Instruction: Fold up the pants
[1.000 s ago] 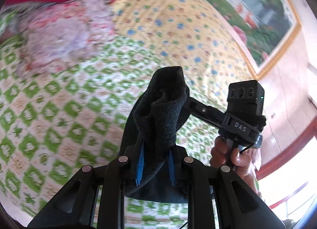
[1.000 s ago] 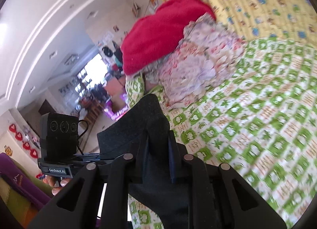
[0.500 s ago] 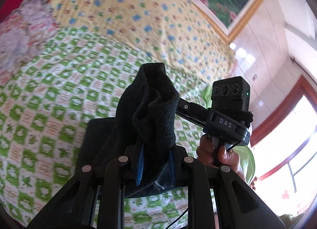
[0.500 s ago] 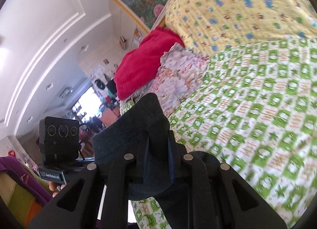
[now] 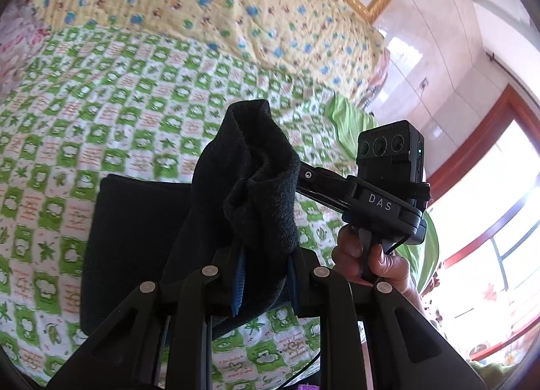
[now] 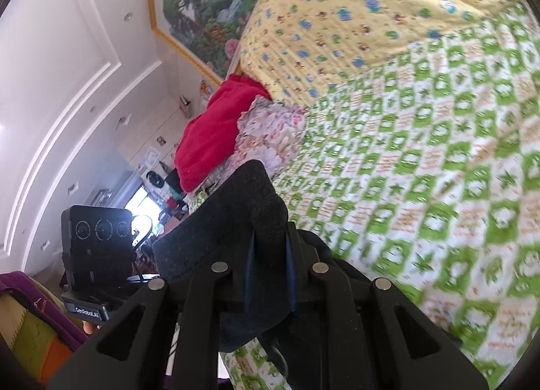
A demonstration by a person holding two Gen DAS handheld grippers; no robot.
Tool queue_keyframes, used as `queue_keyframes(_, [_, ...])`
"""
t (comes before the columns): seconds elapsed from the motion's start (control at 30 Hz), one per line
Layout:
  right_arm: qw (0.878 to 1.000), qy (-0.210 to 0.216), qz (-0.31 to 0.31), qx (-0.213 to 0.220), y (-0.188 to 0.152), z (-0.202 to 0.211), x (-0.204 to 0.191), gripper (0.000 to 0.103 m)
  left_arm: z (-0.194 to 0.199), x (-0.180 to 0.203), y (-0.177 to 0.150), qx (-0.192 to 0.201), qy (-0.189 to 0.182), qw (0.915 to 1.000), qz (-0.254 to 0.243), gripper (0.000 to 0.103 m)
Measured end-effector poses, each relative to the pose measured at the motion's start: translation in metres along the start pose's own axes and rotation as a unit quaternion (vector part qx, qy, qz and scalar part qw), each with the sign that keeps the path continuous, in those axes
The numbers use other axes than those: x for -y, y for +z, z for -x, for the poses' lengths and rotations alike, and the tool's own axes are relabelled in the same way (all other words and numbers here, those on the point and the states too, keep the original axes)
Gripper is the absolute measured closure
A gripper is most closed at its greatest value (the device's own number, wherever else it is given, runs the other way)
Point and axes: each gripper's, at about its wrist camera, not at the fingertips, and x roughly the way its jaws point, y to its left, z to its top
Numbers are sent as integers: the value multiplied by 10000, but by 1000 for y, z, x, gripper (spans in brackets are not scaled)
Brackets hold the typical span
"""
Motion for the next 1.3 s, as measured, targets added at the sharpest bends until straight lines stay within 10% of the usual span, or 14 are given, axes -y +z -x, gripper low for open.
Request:
queue_keyframes(0.97, [9870,-1339,-816,361,-58,72,47,74,-72,20,-29,-652,-197,9961,-568,72])
queue_keyframes(1.1, [9817,-1617,-872,493,-64,86,38,40,-70,19,-31,-727,-417,9951,-533,64])
queue_keyframes(1.3, [9750,-1986,-824,569,-75,93,24,40,-60,18,-34,-731,-610,9941,-511,58])
